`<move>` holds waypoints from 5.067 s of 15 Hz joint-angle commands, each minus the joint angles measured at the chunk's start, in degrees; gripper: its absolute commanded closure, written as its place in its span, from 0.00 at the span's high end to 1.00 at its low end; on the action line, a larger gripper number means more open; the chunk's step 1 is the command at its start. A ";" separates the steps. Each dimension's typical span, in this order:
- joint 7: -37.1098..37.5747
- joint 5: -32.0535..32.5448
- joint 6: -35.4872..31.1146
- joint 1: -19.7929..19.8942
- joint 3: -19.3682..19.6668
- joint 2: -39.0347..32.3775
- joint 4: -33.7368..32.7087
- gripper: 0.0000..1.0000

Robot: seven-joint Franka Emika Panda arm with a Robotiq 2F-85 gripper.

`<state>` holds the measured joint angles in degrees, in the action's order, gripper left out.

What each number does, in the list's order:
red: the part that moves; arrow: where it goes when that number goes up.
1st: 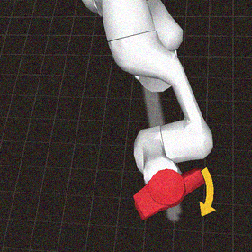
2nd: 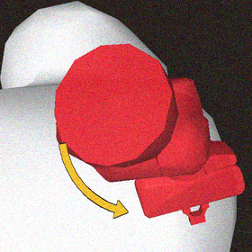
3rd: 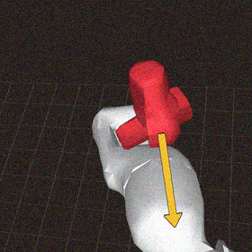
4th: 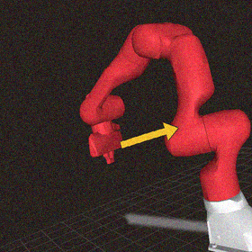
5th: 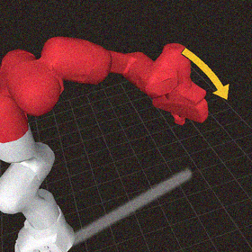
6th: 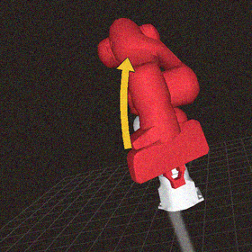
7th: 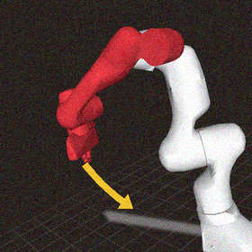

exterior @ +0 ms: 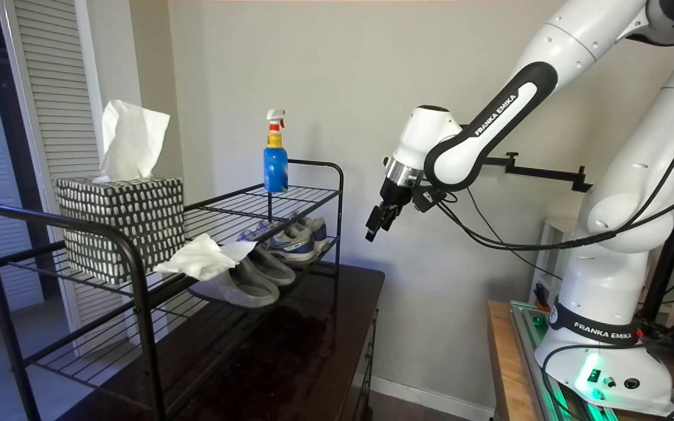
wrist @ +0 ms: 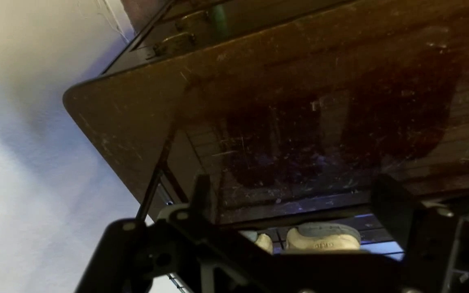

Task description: Move the blue sneakers

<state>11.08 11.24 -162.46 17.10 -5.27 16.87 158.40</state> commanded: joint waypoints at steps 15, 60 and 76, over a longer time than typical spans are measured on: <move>0.36 2.86 -31.55 -0.60 2.33 -12.40 -0.02 1.00; -12.94 -8.67 -77.55 -11.52 9.14 -36.34 -4.62 1.00; -0.53 19.57 -68.73 0.90 9.28 -42.63 -22.08 1.00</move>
<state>7.49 27.78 -231.62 16.29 5.53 -23.43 139.35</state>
